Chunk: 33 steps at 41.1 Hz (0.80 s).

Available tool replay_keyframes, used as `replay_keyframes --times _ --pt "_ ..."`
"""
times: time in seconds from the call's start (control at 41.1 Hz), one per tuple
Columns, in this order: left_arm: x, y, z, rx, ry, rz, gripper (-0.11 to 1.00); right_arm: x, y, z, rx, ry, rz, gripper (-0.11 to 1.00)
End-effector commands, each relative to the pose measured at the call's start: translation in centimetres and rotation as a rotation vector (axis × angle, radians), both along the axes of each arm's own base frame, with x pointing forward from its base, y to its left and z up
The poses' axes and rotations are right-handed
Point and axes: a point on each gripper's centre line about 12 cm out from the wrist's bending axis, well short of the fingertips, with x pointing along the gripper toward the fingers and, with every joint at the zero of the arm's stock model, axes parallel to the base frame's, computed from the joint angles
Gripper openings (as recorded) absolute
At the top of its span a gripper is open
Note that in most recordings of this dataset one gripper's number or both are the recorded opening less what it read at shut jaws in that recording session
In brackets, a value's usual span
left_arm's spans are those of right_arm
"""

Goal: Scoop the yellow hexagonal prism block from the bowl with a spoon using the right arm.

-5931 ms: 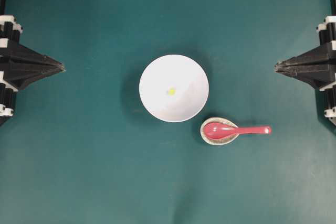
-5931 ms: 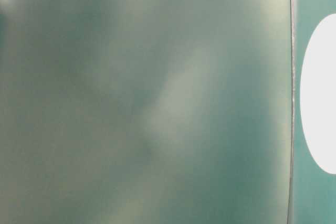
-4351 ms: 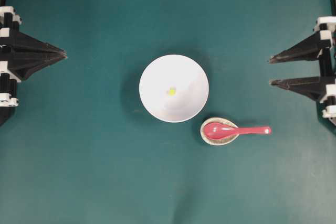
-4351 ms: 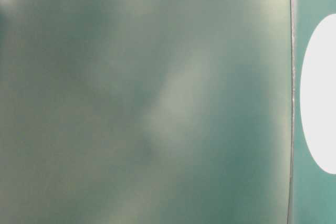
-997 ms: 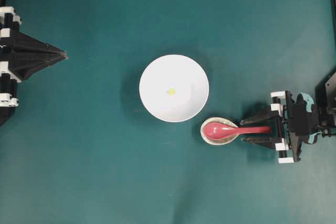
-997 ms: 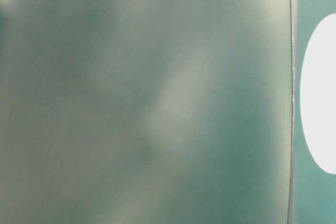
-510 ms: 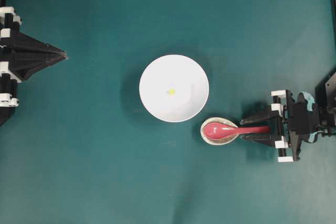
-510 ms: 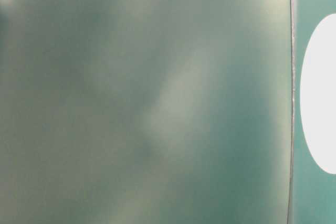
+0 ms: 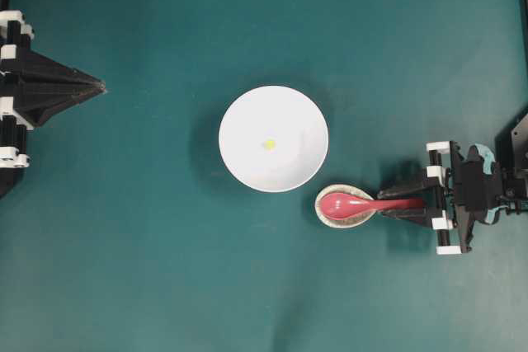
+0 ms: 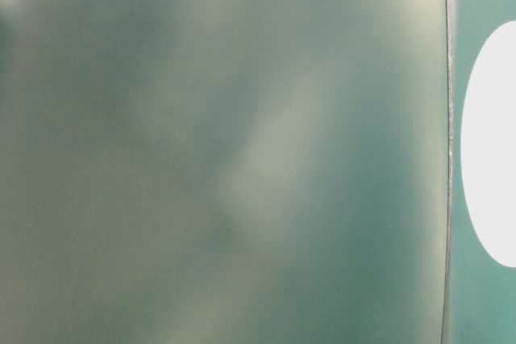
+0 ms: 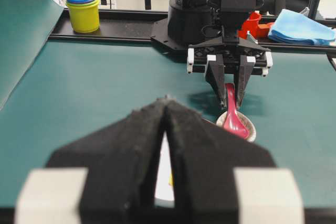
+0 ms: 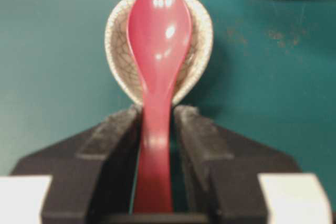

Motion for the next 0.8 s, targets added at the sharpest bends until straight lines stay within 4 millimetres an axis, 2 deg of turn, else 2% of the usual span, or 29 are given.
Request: replay_keyframes --times 0.0,0.267,0.778 --pt "0.29 0.01 0.86 0.006 -0.018 -0.001 0.05 0.10 0.22 0.39 0.006 -0.023 0.007 0.36" --pt "0.26 0.01 0.83 0.006 -0.018 -0.001 0.05 0.05 0.58 0.45 0.007 -0.026 0.023 0.33" --pt "0.26 0.01 0.72 0.005 -0.009 -0.001 0.05 0.17 0.67 0.47 0.009 -0.027 0.025 0.34"
